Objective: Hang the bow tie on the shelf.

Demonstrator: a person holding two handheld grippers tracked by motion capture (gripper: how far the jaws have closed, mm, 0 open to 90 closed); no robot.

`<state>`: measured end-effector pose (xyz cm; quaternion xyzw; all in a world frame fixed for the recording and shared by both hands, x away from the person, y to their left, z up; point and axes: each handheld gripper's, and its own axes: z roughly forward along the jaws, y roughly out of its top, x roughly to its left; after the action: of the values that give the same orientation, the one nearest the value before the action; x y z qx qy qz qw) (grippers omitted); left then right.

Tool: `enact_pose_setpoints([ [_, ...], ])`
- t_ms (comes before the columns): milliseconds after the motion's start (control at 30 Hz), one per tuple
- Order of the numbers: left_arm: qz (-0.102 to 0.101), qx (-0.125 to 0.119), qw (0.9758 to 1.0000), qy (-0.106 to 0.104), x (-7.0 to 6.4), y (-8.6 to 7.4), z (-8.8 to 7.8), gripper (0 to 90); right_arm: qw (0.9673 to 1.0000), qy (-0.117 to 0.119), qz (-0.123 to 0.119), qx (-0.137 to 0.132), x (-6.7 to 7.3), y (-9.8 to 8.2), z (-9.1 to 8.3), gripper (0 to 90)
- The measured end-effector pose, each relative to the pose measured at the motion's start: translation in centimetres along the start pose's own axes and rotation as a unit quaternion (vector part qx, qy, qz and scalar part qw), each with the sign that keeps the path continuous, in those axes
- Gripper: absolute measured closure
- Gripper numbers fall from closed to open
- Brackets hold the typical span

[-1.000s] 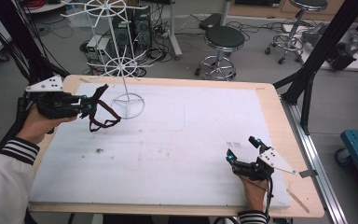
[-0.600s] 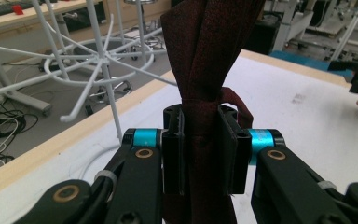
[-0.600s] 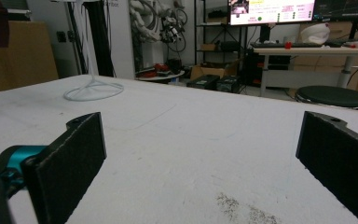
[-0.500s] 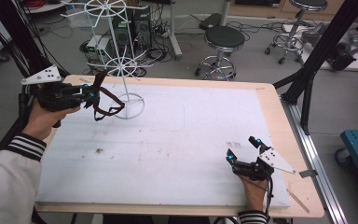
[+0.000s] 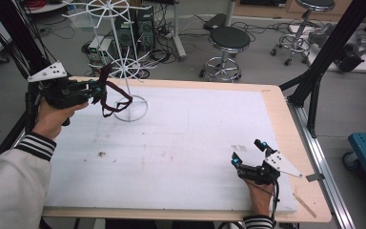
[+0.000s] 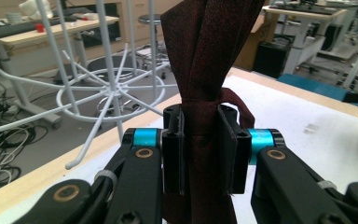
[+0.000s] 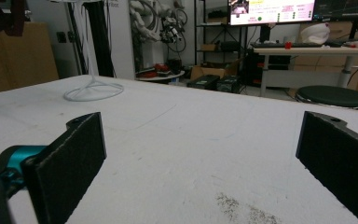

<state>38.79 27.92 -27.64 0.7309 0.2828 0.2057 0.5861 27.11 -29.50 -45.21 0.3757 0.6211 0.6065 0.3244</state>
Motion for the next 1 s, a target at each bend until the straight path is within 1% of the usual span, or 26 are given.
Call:
enact_pose_setpoints([
  [233,-0.011,-0.004,0.9997,0.02,0.1,-0.2,0.8,73.6,1.0,0.0,0.001,-0.003,0.0,0.0,-0.1,0.7],
  [367,-0.017,-0.004,0.9992,0.035,0.1,-0.4,1.4,73.6,1.0,-0.001,0.001,-0.003,0.0,0.0,-0.1,0.7],
  [400,-0.016,-0.004,0.9991,0.039,0.1,-0.5,1.4,73.6,1.0,0.0,0.001,-0.003,0.0,0.0,-0.1,0.7],
  [533,-0.026,-0.006,0.9982,0.054,0.2,-0.9,1.8,73.6,1.0,-0.001,0.001,-0.002,0.0,0.0,-0.1,0.7],
  [567,-0.028,-0.005,0.9981,0.055,0.3,-1.0,1.9,73.6,1.0,-0.001,0.003,-0.002,0.0,0.0,-0.1,0.7],
  [600,-0.028,-0.003,0.9978,0.06,0.3,-1.2,2.0,73.6,1.0,-0.001,-0.001,-0.005,-0.1,0.0,-0.1,0.7],
  [633,-0.027,0.0,0.9976,0.063,0.3,-1.3,2.1,73.6,1.0,0.0,0.003,-0.004,0.0,0.0,-0.1,0.7],
  [667,-0.026,0.001,0.9976,0.064,0.3,-1.4,2.1,73.6,1.0,0.0,-0.001,-0.006,-0.1,0.0,0.0,0.7],
  [733,-0.029,0.001,0.997,0.071,0.3,-1.5,2.2,73.6,1.0,0.001,0.004,-0.005,0.0,0.0,-0.1,0.7],
  [833,-0.03,0.002,0.9966,0.077,0.3,-1.8,2.5,73.6,1.0,-0.001,-0.001,-0.007,-0.1,0.0,0.0,0.7],
  [867,-0.029,0.004,0.9966,0.078,0.3,-1.9,2.5,73.6,1.0,0.001,0.004,-0.004,0.0,0.0,-0.1,0.7],
  [933,-0.03,0.005,0.996,0.084,0.2,-2.1,2.8,73.6,1.0,-0.001,-0.001,-0.008,-0.1,0.0,0.0,0.8],
  [967,-0.026,0.01,0.996,0.085,0.2,-2.2,2.9,73.6,1.0,-0.001,-0.001,-0.008,-0.1,0.0,0.0,0.7],
  [1000,-0.025,0.011,0.9956,0.089,0.1,-2.3,3.0,73.6,1.0,0.0,0.002,-0.007,0.0,0.0,-0.1,0.7],
])
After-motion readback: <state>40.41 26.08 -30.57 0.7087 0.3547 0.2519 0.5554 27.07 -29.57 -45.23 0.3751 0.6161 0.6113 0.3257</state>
